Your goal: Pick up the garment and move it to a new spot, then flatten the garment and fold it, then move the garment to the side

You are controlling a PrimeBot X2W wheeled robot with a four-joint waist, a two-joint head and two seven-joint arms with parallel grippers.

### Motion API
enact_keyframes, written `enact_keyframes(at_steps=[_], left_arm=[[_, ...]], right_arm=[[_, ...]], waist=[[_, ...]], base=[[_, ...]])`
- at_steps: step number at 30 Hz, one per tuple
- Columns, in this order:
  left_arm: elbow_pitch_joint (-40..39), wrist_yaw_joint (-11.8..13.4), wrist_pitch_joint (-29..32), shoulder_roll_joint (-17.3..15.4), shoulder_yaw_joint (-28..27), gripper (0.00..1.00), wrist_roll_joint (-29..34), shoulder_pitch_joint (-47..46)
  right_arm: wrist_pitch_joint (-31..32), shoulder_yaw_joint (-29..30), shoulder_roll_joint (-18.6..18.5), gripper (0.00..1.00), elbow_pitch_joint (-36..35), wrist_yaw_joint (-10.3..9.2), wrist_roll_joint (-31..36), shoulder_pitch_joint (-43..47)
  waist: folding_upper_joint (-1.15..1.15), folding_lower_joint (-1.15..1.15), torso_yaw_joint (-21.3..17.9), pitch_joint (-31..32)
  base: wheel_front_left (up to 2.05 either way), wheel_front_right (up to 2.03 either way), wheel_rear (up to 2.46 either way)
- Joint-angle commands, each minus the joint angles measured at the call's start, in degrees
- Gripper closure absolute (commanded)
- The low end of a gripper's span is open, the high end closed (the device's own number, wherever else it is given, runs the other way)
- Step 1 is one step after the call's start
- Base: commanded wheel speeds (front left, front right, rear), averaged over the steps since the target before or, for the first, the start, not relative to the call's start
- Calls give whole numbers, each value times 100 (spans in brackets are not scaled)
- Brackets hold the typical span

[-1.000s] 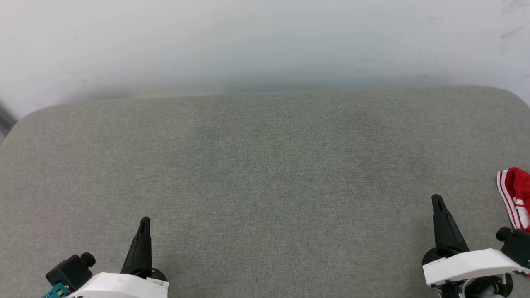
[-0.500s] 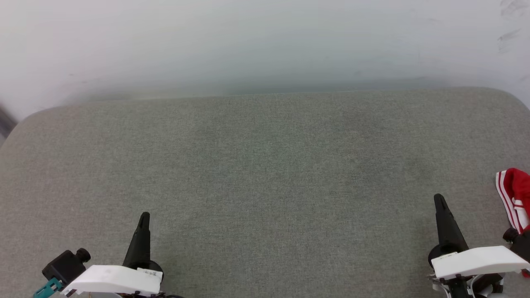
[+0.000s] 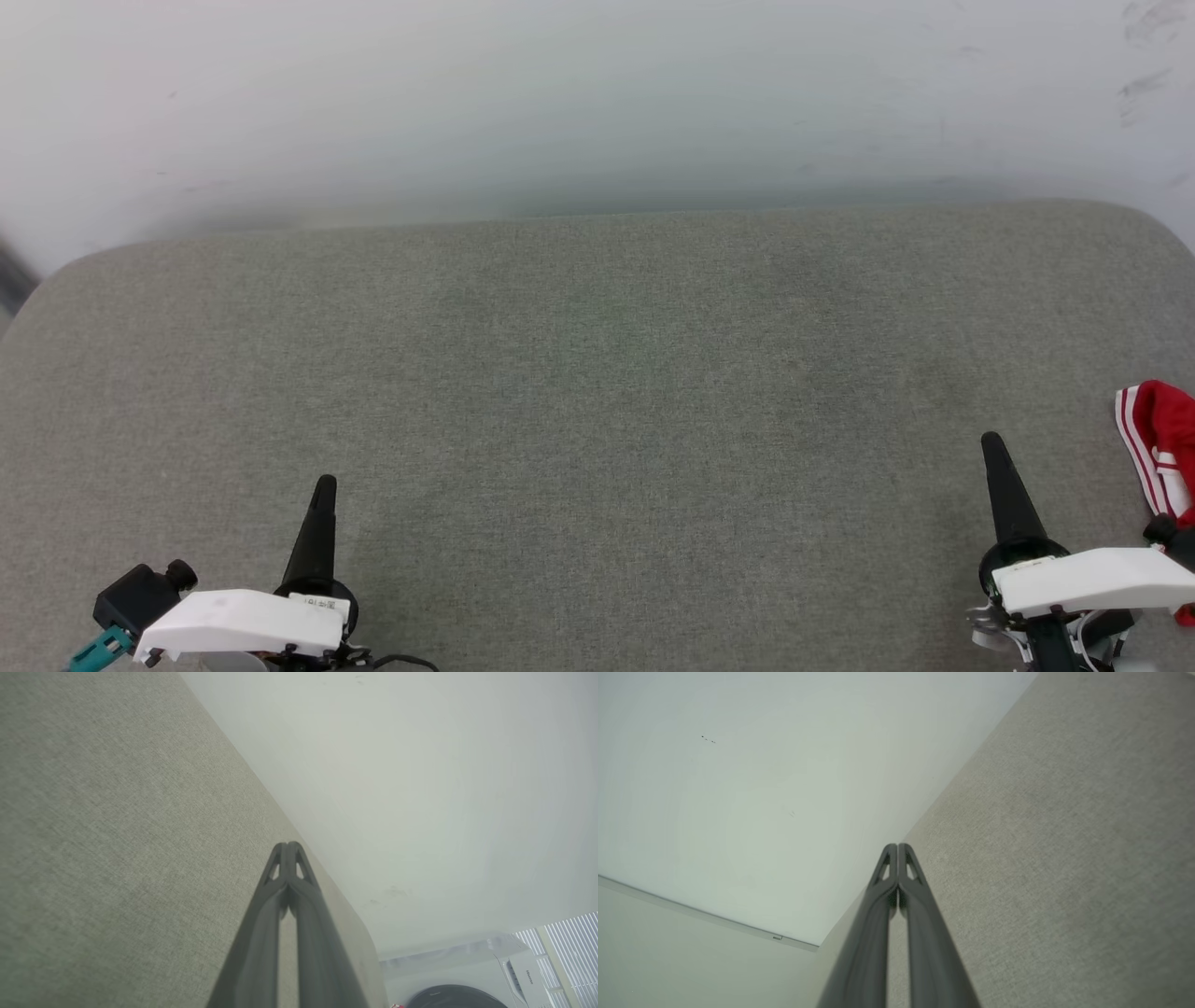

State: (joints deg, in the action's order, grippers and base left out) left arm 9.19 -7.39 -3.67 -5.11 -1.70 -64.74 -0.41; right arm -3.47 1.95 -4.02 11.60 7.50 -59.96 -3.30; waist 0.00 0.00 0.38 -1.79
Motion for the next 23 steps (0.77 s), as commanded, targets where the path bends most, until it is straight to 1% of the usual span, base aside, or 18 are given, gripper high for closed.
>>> enact_keyframes(at_steps=[1, 22, 23], left_arm=[[-25, -8, 29, -29, -19, 100, -133, -141], [166, -11, 350, 12, -126, 100, -1202, -310], [200, -12, 403, 21, -144, 100, -1385, -350]], right_arm=[[36, 22, -48, 100, -29, 0, -166, -132], [347, 119, -42, 100, 69, 0, -1399, -198], [405, 139, -39, 100, 86, 0, -1604, -212]], waist=[[0, 0, -1, 3], [0, 0, -12, 53], [0, 0, -15, 62]], base=[[0, 0, 0], [0, 0, 0], [0, 0, 0]])
